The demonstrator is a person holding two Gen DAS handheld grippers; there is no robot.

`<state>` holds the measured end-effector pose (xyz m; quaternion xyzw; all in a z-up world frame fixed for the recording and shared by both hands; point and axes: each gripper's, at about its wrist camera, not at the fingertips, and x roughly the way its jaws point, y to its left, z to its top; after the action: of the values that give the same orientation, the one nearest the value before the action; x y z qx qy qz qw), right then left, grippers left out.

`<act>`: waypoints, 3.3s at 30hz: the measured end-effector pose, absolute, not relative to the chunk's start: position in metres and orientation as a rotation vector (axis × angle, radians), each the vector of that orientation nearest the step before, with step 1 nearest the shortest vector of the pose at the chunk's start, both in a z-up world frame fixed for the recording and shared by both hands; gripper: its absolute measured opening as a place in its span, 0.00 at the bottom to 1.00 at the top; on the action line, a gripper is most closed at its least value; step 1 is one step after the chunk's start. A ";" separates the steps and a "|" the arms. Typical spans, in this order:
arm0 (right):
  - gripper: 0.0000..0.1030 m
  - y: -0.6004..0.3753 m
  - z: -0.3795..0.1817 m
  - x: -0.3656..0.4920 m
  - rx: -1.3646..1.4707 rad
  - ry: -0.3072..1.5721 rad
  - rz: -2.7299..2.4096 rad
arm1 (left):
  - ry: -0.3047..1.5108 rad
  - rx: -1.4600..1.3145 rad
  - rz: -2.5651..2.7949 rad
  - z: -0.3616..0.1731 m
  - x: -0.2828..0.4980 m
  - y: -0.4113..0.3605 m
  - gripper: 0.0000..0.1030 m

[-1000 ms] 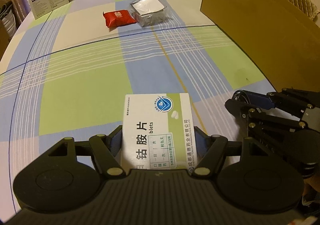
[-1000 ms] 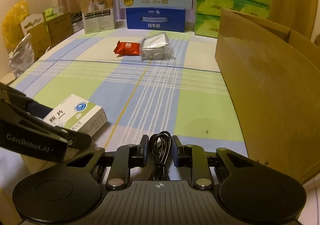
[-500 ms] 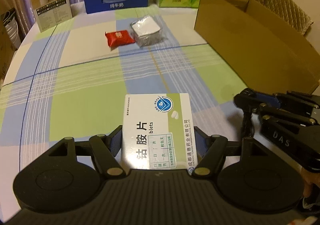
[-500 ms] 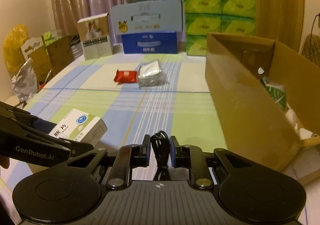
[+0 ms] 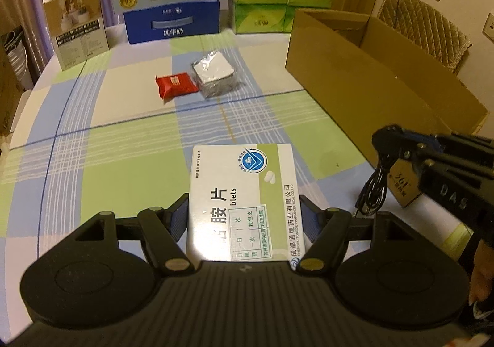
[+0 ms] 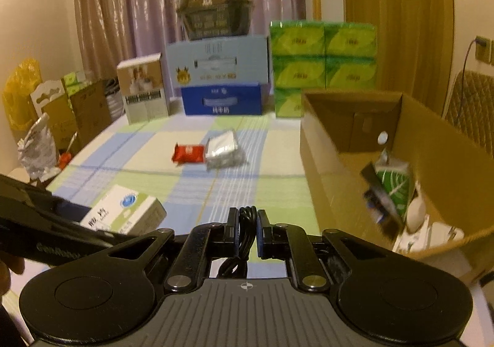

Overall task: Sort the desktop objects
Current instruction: 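Carry the medicine box and cable into the cardboard box and open both tools, then withdraw both tools from the cardboard box back over the table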

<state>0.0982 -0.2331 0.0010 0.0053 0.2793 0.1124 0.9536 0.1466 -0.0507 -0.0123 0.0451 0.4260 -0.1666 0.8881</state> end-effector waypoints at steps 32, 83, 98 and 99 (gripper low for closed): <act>0.07 -0.295 0.111 0.069 0.040 0.372 0.166 | 0.750 0.113 -0.446 0.067 0.121 -0.116 0.65; 0.08 -0.425 0.076 0.155 0.174 0.551 0.092 | 0.760 -0.048 -0.494 0.048 0.185 -0.193 0.70; 0.42 -0.426 0.088 0.118 0.213 0.507 0.037 | 0.772 -0.037 -0.433 0.041 0.161 -0.159 0.78; 0.46 -0.424 0.090 0.115 0.216 0.504 0.040 | 0.772 -0.036 -0.427 0.041 0.159 -0.156 0.78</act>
<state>0.1146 -0.4240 0.0898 0.1069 0.2489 0.0198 0.9624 0.1589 -0.1556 0.0413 -0.0176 0.3736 -0.2067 0.9041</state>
